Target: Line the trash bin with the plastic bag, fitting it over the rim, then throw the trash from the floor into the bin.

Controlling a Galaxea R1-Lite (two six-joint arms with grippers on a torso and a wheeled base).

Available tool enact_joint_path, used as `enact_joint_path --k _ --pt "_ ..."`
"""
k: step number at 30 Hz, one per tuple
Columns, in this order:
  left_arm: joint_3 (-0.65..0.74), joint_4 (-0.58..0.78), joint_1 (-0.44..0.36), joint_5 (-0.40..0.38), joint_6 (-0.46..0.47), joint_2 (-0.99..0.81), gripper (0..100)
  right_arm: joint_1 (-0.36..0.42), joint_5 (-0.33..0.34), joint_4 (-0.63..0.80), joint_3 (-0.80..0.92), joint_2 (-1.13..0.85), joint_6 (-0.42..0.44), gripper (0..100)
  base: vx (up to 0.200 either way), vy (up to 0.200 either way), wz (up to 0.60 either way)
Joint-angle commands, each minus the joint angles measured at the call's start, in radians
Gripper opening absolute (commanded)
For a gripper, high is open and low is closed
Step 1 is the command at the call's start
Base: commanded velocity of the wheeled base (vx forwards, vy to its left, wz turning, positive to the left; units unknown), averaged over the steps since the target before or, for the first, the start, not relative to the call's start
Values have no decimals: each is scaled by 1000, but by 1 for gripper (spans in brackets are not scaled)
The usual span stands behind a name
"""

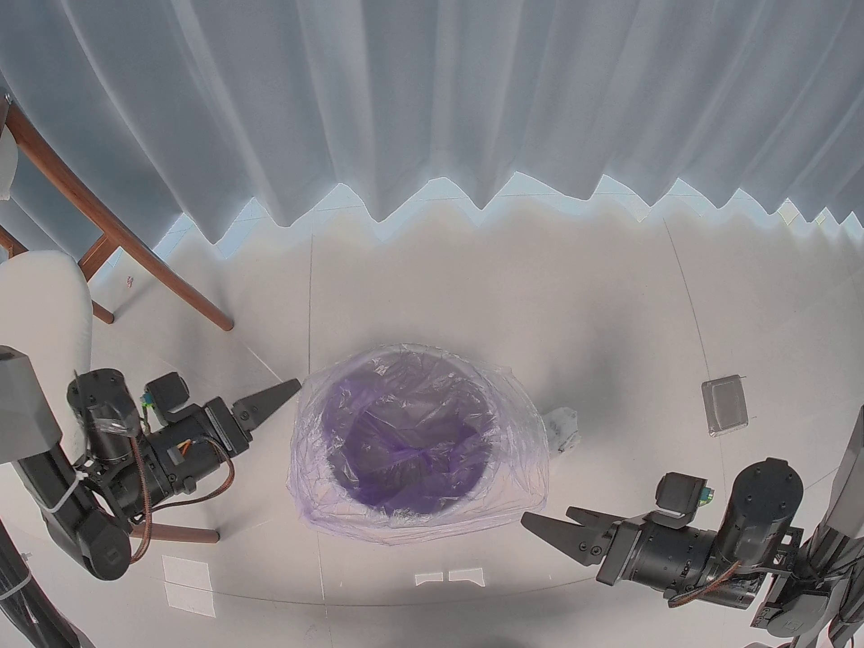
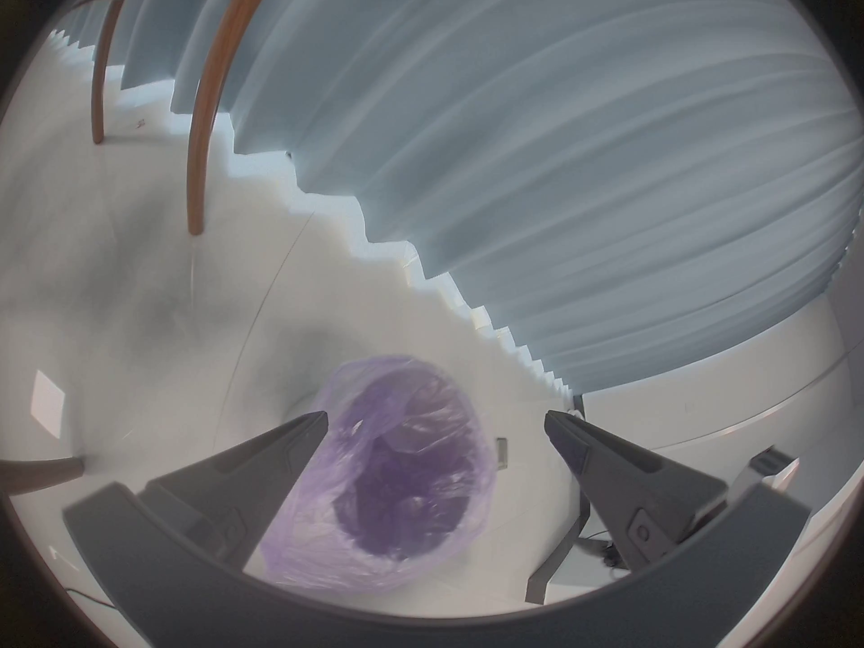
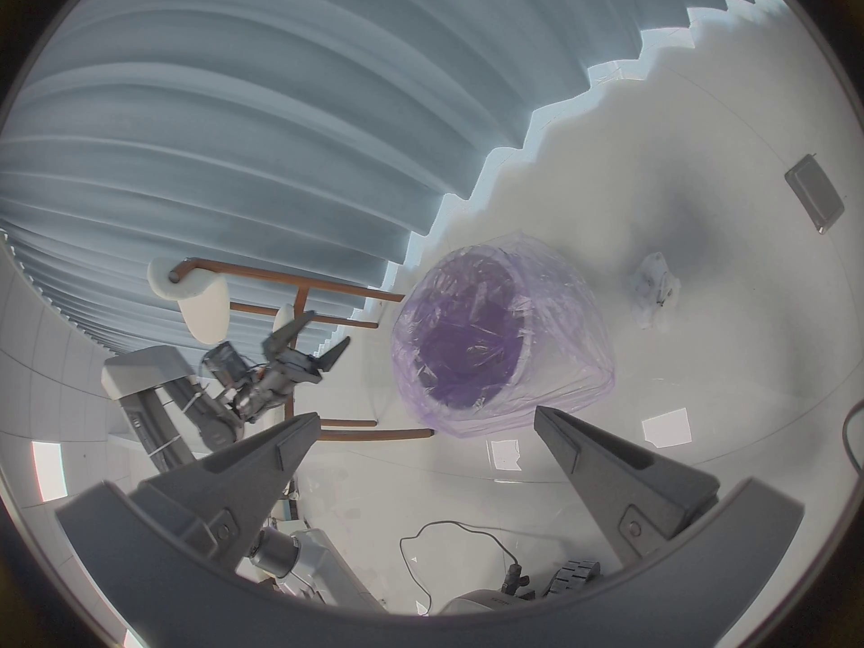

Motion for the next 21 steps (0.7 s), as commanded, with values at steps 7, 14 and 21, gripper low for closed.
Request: enact_joint_path --k 7,14,21 --pt "-82 -1 6 4 31 217 100 21 0 -17 12 -66 -5 100 0 0 0" --pt "-110 -1 25 4 25 255 100 21 -17 -17 11 -79 -7 100 0 0 0" --pt "-142 -1 40 4 23 300 100 21 -17 -17 9 -83 -7 100 0 0 0"
